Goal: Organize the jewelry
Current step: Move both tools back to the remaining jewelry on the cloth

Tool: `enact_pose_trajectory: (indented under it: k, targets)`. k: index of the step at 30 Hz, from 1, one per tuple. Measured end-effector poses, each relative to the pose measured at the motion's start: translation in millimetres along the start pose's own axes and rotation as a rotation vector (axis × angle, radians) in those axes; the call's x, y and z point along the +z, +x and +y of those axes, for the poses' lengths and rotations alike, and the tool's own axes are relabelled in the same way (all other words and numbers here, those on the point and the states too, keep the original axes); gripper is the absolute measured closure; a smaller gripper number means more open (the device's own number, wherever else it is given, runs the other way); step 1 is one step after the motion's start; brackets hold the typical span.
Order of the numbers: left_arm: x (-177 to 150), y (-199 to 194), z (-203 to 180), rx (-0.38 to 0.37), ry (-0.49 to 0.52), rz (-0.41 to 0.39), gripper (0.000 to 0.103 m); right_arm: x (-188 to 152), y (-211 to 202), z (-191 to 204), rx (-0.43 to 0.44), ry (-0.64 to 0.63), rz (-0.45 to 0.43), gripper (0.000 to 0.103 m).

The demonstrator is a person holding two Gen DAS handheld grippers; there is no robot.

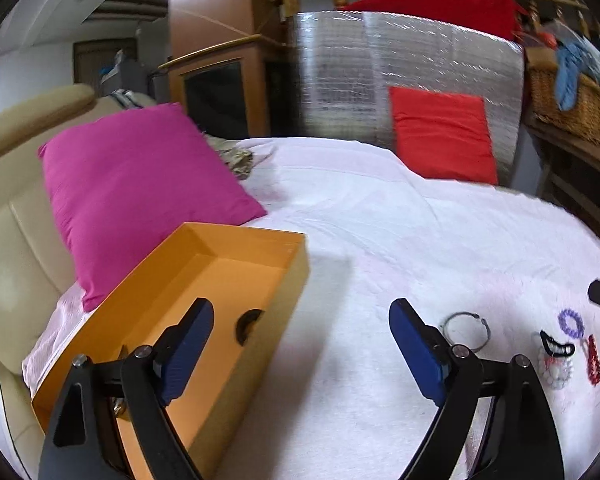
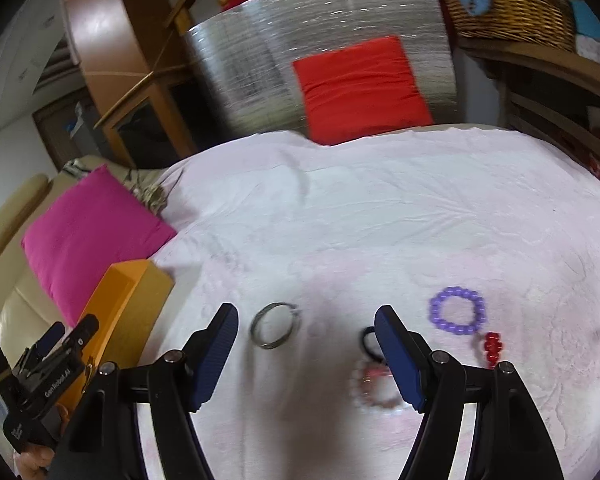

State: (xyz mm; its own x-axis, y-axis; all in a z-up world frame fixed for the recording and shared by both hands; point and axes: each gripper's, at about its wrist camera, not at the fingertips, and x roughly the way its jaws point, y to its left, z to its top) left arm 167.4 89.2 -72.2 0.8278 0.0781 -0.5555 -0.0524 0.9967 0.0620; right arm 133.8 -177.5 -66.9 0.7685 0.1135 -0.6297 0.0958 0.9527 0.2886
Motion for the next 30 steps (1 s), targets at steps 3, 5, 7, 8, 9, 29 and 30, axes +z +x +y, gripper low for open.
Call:
enact_pose_trajectory:
  k: [3, 5, 7, 8, 9, 29, 30]
  targets:
    - [-1.8, 4.0, -19.2, 0.017, 0.064, 0.006, 0.013, 0.4, -1.7, -20.6, -0.001, 0.035, -0.013, 0.029]
    - [-3.6, 6.2, -32.6, 0.012, 0.103, 0.011, 0.013, -1.5, -3.6, -37.9, 0.002, 0.061, -0.021, 0.029]
    - [-5.3, 7.3, -43.3, -0.012, 0.129, 0.014, 0.013, -3.3, -5.5, -54.6, 0.003, 0.092, -0.026, 0.029]
    - [-6.4, 7.0, -49.1, -0.024, 0.144, 0.012, 0.013, -3.5, -5.9, -63.9, 0.007, 0.112, -0.024, 0.029]
    - [-7.6, 6.8, -54.9, -0.034, 0.158, 0.01, 0.013, -2.8, -5.4, -73.3, 0.012, 0.137, -0.014, 0.029]
    - [-25.1, 24.8, -138.1, -0.139, 0.29, 0.113, 0.013, -10.9, 52.2, -112.9, 0.154, 0.25, 0.304, 0.055]
    - [-25.9, 24.6, -139.5, -0.139, 0.297, 0.114, 0.013, -12.5, 56.6, -112.4, 0.15, 0.25, 0.32, 0.055]
